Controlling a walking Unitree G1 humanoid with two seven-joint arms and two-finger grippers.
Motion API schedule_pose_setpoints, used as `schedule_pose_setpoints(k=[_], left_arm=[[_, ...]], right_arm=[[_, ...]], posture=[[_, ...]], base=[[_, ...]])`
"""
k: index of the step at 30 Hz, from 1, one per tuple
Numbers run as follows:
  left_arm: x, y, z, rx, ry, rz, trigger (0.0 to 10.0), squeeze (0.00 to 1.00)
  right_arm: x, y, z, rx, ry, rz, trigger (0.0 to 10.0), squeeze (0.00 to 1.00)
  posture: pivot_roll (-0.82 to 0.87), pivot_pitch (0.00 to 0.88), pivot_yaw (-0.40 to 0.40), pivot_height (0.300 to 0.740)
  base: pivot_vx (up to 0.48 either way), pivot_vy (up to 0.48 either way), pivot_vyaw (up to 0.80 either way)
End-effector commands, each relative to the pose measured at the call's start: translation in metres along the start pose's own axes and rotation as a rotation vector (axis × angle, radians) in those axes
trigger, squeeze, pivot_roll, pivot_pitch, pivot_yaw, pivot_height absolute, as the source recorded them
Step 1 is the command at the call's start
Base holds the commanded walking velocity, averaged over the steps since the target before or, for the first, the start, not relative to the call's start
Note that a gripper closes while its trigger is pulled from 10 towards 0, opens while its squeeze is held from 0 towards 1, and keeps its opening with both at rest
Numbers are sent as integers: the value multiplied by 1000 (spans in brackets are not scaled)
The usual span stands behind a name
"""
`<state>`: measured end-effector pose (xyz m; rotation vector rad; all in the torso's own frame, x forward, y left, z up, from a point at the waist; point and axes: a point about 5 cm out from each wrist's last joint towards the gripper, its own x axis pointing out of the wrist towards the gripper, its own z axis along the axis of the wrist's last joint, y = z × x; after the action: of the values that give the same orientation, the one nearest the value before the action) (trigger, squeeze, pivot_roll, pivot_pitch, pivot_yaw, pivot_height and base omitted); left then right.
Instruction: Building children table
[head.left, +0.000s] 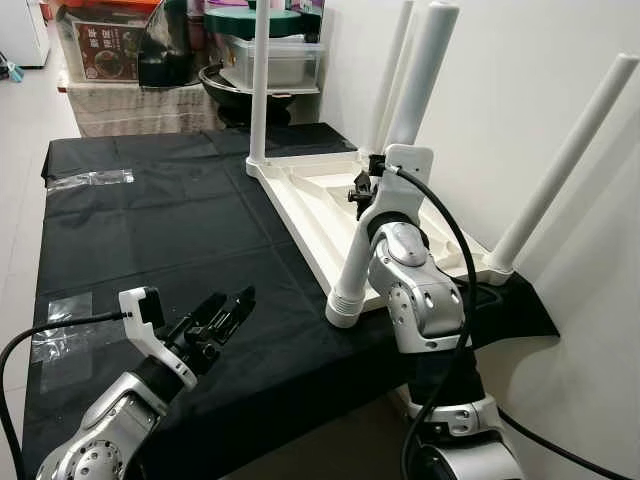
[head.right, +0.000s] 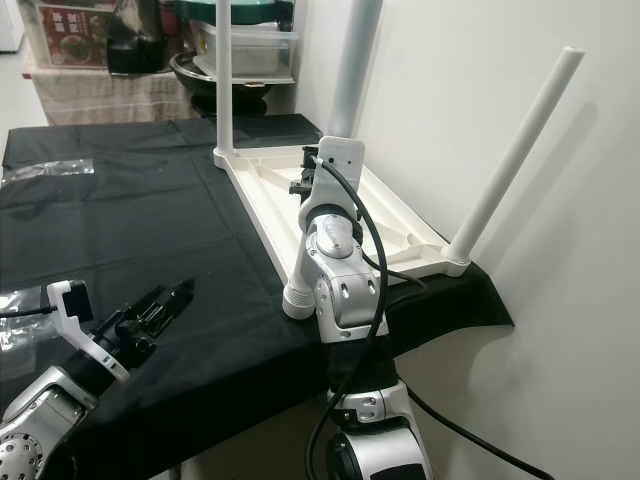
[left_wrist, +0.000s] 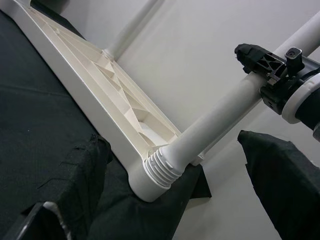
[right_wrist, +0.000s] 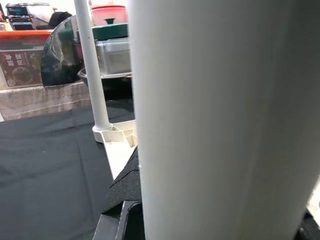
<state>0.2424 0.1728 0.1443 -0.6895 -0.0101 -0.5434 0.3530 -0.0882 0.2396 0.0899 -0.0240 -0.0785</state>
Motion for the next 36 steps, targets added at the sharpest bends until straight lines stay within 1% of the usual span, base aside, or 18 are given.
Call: schedule_pose_setpoints(k=[1,2,9,11,12,13,20,25,30,33,34,36], left_arm=[[2,0,-2,2,15,-4,10000,0],[2,0,-2,3,15,-4,10000,0],[2,0,-2,3,15,-5,10000,0],[2,0,-2,3,15,-6,10000,0],[3,1,-2,2,15,-6,10000,0],[3,1,-2,2,14,-6,10000,0],[3,1,-2,2,15,-6,10000,0],[2,1,-2,3,15,-2,10000,0],[1,2,-1,4,14,4,10000,0],[0,5,-1,16,4,30,10000,0],[0,5,-1,16,4,30,10000,0],[0,6,0,21,-3,42,10000,0]], right_arm=[[0,-10,-35,-41,149,-37,10000,537],[0,-10,-35,-40,146,-37,10000,596],[0,-10,-31,-38,133,-40,10000,584],[1,-10,-30,-37,130,-37,10000,561],[1,-10,-29,-38,129,-34,10000,110],[1,-10,-28,-38,126,-32,10000,0],[1,-9,-25,-25,117,-23,10000,0],[1,-12,-33,-2,175,-40,10000,0],[2,-15,-35,13,194,-52,10000,0],[2,-13,-38,66,224,-28,10000,0],[2,-13,-38,66,224,-28,10000,0],[2,-11,-39,97,244,-9,10000,0]], posture=[[40,0,-111,740],[39,0,-111,740],[39,0,-111,740],[36,0,-111,740],[36,0,-110,740],[36,0,-110,740],[32,0,-108,740],[32,0,-108,740],[40,0,-110,740],[39,0,-107,740],[39,0,-107,740],[40,0,-105,740]], base=[[0,0,0],[0,0,0],[0,0,0],[0,0,0],[0,0,0],[0,0,0],[0,0,0],[0,0,0],[0,0,0],[0,0,0],[0,0,0],[0,0,0]])
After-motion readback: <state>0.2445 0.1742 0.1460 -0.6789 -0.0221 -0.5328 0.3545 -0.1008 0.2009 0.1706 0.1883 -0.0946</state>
